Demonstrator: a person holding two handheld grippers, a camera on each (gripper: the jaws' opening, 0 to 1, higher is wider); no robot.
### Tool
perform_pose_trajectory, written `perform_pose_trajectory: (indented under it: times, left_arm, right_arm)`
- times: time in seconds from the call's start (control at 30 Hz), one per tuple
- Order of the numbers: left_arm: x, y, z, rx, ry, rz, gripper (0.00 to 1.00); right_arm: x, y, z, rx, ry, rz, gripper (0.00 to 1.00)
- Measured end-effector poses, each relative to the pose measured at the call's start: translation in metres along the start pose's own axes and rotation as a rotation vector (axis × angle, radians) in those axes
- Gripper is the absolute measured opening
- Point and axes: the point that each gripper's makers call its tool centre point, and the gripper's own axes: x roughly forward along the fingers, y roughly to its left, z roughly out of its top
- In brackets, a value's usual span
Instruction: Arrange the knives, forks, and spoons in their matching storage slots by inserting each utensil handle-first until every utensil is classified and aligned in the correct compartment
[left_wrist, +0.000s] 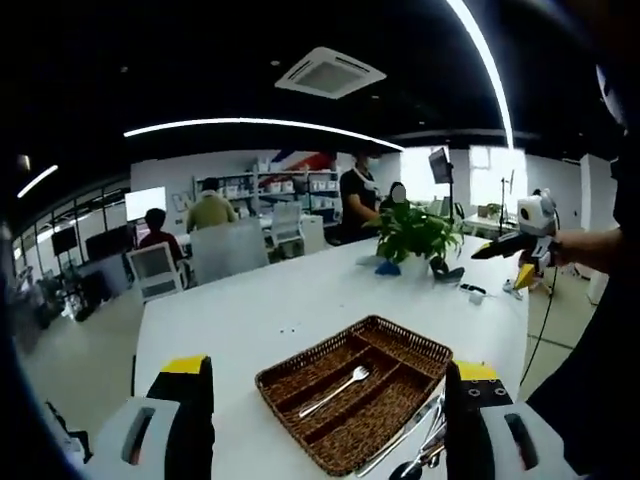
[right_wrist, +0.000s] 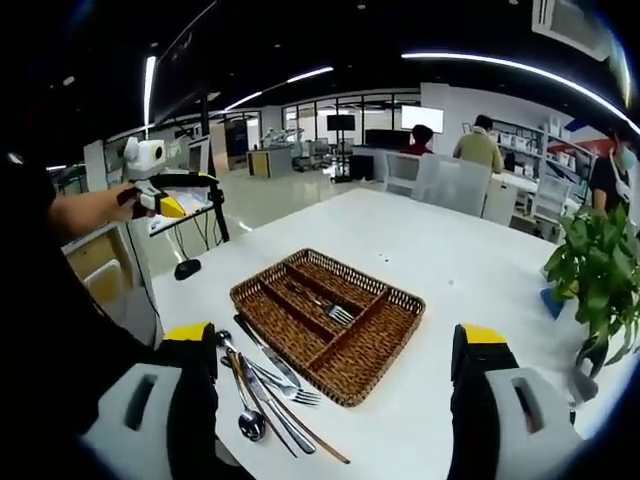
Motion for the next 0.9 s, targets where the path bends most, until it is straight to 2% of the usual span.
perform_pose_trajectory:
  times: [0.17,0.33,0.4,0.47,0.67,0.8,0.9]
  left_arm:
    - [-0.019,0.005,0.0,0.002,0.001,0.04,1.0]
    - [-0.027,0.005,-0.001,0.0,0.02,0.043,1.0]
    - [-0.027,0.002,-0.002,0.009,0.035,0.039,1.0]
    - [-0.028,0.002,-0.005,0.019,0.057,0.057,1.0]
    - [-0.024,-0.01,-0.018,0.046,0.114,0.022,1.0]
    - [-0.025,-0.012,-0.019,0.013,0.112,0.014,1.0]
    - [-0.025,-0.013,-0.019,0.025,0.116,0.005,1.0]
  right_arm:
    - [-0.001,0.001,-0.003,-0.014,0.006,0.007,0.99]
    - [-0.004,0.002,-0.002,-0.022,0.002,0.006,0.99]
    - [-0.005,0.004,0.003,-0.04,-0.019,0.012,0.99]
    - [-0.004,0.004,0.004,-0.045,-0.018,0.017,0.99]
    - [-0.006,0.005,-0.001,-0.018,-0.002,0.02,0.99]
    - [-0.011,-0.001,-0.006,-0.032,0.019,-0.006,0.99]
    - [-0.016,-0.004,-0.004,-0.025,0.014,-0.018,0.99]
